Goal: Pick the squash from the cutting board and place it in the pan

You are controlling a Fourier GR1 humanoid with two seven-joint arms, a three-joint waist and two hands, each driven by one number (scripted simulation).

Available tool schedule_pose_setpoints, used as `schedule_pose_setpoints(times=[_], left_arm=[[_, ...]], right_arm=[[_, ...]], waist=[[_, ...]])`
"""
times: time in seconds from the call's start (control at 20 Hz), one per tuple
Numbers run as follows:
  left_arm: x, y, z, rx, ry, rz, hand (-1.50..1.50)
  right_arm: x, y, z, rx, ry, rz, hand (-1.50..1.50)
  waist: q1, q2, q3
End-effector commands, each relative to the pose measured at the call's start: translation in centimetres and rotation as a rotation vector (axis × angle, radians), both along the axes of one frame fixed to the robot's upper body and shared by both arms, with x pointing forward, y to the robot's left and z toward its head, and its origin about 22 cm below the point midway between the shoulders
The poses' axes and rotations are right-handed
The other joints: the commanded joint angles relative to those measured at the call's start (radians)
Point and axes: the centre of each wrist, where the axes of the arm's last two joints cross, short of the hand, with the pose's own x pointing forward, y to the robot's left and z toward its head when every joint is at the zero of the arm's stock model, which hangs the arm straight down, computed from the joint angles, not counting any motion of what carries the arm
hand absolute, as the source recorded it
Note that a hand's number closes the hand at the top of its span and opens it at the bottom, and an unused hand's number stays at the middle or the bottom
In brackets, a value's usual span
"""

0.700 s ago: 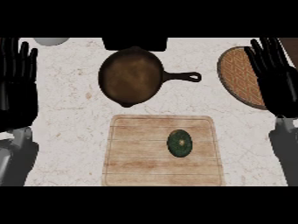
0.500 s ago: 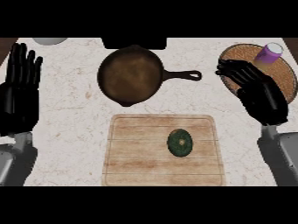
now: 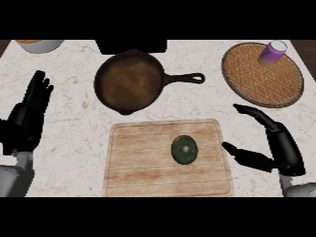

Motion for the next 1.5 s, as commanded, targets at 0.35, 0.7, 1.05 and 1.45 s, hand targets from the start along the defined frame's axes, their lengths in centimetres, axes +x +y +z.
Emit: schedule_pose_setpoints(times=[0.35,0.7,1.05,1.45], left_arm=[[1.0,-1.0,0.8,0.005,0.037,-0.030,0.00],[0.9,-0.1,0.5,0.021,0.011,-0.034,0.00],[2.0,-0.3,1.5,0.017,0.025,-0.053,0.00],[1.4,-2.0,0.5,0.007,0.015,-0.058,0.00]], right_arm=[[-6.2,-4.3,10.0,-0.538,0.017,-0.011,-1.50],[-9.3,0.8,17.9,-0.617,0.117,-0.051,-1.50],[-5.5,5.8,20.4,-0.654,0.083,-0.055,-1.50],[-6.1,10.8,18.4,-0.590,0.147,0.126,-1.50]], waist=[[0.015,0.001,-0.003],[0.042,0.007,-0.002],[0.065,0.010,0.000],[0.055,0.007,0.001]])
